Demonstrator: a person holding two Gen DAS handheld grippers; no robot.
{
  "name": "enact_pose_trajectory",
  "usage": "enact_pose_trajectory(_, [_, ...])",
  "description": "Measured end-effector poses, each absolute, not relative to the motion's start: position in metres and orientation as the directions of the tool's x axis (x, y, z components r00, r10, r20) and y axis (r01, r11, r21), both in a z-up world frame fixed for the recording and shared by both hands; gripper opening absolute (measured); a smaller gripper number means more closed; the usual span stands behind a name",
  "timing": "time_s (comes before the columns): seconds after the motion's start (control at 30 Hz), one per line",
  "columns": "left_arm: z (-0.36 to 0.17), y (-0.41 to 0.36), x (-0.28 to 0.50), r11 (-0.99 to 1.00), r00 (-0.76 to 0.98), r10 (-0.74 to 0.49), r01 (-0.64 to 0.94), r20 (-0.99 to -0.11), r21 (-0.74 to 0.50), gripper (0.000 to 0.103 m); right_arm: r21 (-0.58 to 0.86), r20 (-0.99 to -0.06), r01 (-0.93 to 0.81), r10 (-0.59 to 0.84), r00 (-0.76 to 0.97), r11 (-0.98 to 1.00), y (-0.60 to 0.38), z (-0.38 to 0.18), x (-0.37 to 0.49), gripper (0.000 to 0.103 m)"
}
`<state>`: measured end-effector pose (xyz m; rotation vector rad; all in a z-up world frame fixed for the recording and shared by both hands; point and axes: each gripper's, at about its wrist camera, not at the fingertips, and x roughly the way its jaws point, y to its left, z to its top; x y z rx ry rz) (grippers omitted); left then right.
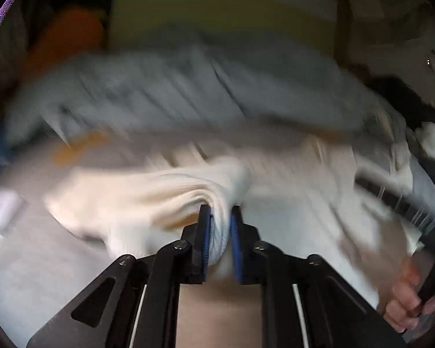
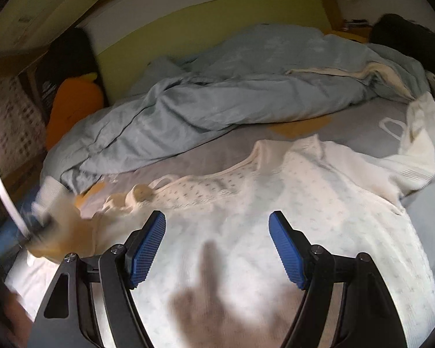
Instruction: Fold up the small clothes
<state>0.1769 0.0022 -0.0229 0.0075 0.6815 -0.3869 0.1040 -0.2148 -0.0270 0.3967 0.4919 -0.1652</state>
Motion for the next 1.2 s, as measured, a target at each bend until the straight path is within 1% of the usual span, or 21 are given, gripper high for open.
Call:
enact_pose_trajectory(0.07, [-0.033,0.008,0.187,0.912,0.642,-0.403,0.347,-0.652,-0.221,0.034,0.354,-0.49,0.26,-0.059,0.87,0.899,-0.222,-0.028,0.103,0.075])
enact_pose_trajectory(0.1, [-0.03,0.016,0.187,0.902,0.649,-0.429,0.346,-0.629,-0.259,0.053,0.37,-0.494,0.264,-0.052,0.868,0.891,-0.226,-0.03,0.103,0.075])
enact_pose_trajectory(0.13, [-0.026,0.025,0.181,0.885,0.667,-0.466,0.356,-0.582,-0.301,0.072,0.382,-0.499,0.266,-0.045,0.865,0.885,-0.229,-0.031,0.104,0.075])
enact_pose_trajectory(0.17, [-0.022,0.035,0.175,0.863,0.68,-0.505,0.372,-0.532,-0.342,0.076,0.393,-0.506,0.267,-0.036,0.862,0.88,-0.231,-0.033,0.105,0.075])
enact_pose_trajectory(0.23, [-0.016,0.051,0.161,0.84,0.713,-0.534,0.385,-0.454,-0.383,0.077,0.403,-0.522,0.268,-0.021,0.853,0.875,-0.232,-0.036,0.108,0.075])
enact_pose_trajectory(0.3, [-0.007,0.071,0.145,0.854,0.777,-0.493,0.347,-0.391,-0.387,0.077,0.394,-0.53,0.27,-0.023,0.848,0.879,-0.231,-0.037,0.11,0.075])
enact_pose_trajectory(0.37, [-0.001,0.089,0.135,0.893,0.869,-0.368,0.23,-0.331,-0.388,0.081,0.376,-0.528,0.269,-0.034,0.848,0.887,-0.227,-0.036,0.11,0.075])
enact_pose_trajectory(0.43, [0.001,0.109,0.133,0.918,0.93,-0.185,0.048,-0.318,-0.393,0.084,0.35,-0.524,0.262,-0.044,0.851,0.899,-0.222,-0.035,0.109,0.075])
enact_pose_trajectory(0.5, [-0.005,0.132,0.139,0.908,0.929,-0.022,-0.136,-0.37,-0.396,0.083,0.322,-0.516,0.255,-0.057,0.855,0.912,-0.216,-0.033,0.108,0.075])
enact_pose_trajectory(0.53, [-0.01,0.143,0.145,0.894,0.916,0.005,-0.183,-0.402,-0.408,0.083,0.304,-0.509,0.25,-0.065,0.858,0.919,-0.211,-0.031,0.106,0.075])
enact_pose_trajectory(0.6, [-0.026,0.167,0.159,0.845,0.87,0.008,-0.27,-0.493,-0.462,0.083,0.275,-0.501,0.211,-0.048,0.864,0.938,-0.202,-0.029,0.103,0.075])
enact_pose_trajectory(0.67, [-0.048,0.184,0.171,0.786,0.805,0.006,-0.37,-0.593,-0.495,0.075,0.245,-0.514,0.141,0.005,0.858,0.959,-0.19,-0.025,0.108,0.075])
enact_pose_trajectory(0.7, [-0.056,0.191,0.174,0.766,0.786,-0.011,-0.391,-0.618,-0.511,0.072,0.226,-0.523,0.103,0.031,0.852,0.969,-0.182,-0.022,0.112,0.075])
enact_pose_trajectory(0.77, [-0.054,0.189,0.17,0.764,0.798,-0.001,-0.389,-0.603,-0.515,0.072,0.209,-0.55,0.032,0.091,0.83,0.977,-0.164,-0.015,0.123,0.075])
enact_pose_trajectory(0.87, [-0.055,0.18,0.172,0.78,0.776,0.044,-0.42,-0.629,-0.465,0.072,0.19,-0.607,-0.072,0.174,0.775,0.979,-0.122,-0.004,0.147,0.075])
enact_pose_trajectory(0.93, [-0.058,0.185,0.169,0.75,0.777,0.044,-0.441,-0.628,-0.493,0.071,0.196,-0.619,-0.17,0.256,0.742,0.966,-0.091,0.004,0.164,0.075])
enact_pose_trajectory(0.97, [-0.06,0.192,0.164,0.725,0.781,0.054,-0.459,-0.622,-0.513,0.069,0.165,-0.644,-0.223,0.276,0.713,0.961,-0.068,0.007,0.176,0.075])
enact_pose_trajectory(1.0, [-0.061,0.201,0.156,0.691,0.784,0.084,-0.49,-0.615,-0.531,0.064,0.125,-0.662,-0.273,0.285,0.693,0.954,-0.048,0.008,0.183,0.075])
enact_pose_trajectory(1.07, [-0.063,0.217,0.138,0.607,0.779,0.176,-0.567,-0.601,-0.557,0.062,0.027,-0.687,-0.378,0.292,0.666,0.926,-0.009,0.009,0.193,0.075])
enact_pose_trajectory(1.1, [-0.063,0.223,0.132,0.577,0.773,0.209,-0.592,-0.598,-0.563,0.061,-0.033,-0.698,-0.432,0.289,0.655,0.901,0.012,0.007,0.197,0.073])
enact_pose_trajectory(1.2, [-0.065,0.23,0.126,0.538,0.763,0.234,-0.618,-0.603,-0.573,0.056,-0.113,-0.737,-0.534,0.289,0.61,0.838,0.056,-0.002,0.208,0.067])
